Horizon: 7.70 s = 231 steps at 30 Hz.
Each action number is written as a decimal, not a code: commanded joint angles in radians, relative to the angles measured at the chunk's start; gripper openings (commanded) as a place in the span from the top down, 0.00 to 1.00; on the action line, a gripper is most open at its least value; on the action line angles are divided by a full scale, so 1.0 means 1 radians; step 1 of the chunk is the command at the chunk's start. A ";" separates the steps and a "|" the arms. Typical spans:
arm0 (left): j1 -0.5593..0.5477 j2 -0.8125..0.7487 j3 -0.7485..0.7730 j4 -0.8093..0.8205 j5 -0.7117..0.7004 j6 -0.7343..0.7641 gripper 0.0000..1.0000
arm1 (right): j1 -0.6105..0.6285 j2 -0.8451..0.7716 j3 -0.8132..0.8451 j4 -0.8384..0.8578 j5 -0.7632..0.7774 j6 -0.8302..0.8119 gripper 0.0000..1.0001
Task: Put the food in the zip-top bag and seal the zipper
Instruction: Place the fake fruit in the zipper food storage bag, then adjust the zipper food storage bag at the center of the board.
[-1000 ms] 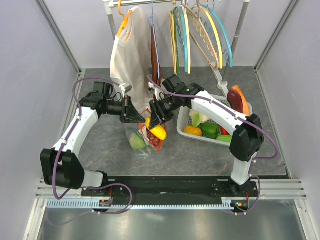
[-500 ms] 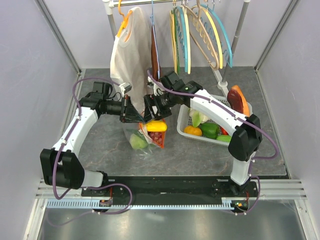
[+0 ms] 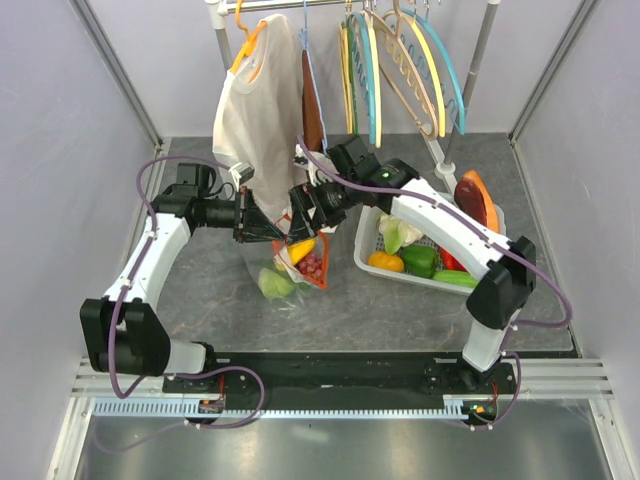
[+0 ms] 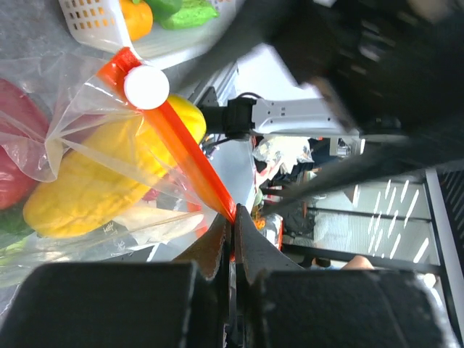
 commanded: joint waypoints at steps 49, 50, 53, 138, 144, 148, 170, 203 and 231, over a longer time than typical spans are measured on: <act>0.024 -0.126 -0.049 -0.109 0.076 0.098 0.98 | 0.153 -0.141 -0.160 0.262 0.385 -0.435 0.38; 0.024 -0.124 -0.047 -0.112 0.078 0.099 0.98 | 0.153 -0.131 -0.152 0.264 0.382 -0.429 0.38; 0.022 -0.126 -0.045 -0.110 0.095 0.099 0.98 | 0.164 -0.111 -0.138 0.269 0.370 -0.423 0.38; -0.067 -0.488 -0.176 0.100 -0.111 0.862 0.98 | -0.086 -0.519 -0.567 0.183 -0.046 -0.567 0.25; -0.067 -0.462 -0.154 0.100 -0.117 0.848 0.98 | -0.085 -0.467 -0.610 0.210 -0.101 -0.581 0.30; -0.067 -0.457 -0.151 0.100 -0.120 0.845 0.98 | -0.083 -0.439 -0.641 0.272 -0.080 -0.561 0.35; -0.067 -0.455 -0.161 0.098 -0.114 0.852 0.98 | -0.001 -0.353 -0.715 0.444 -0.020 -0.509 0.59; -0.033 -0.524 -0.205 0.083 -0.085 0.840 0.98 | 0.032 -0.246 -0.054 -0.449 0.060 -0.705 1.00; -0.028 -0.417 -0.113 0.006 -0.155 0.734 0.98 | 0.001 -0.286 0.052 0.063 -0.049 -0.650 0.04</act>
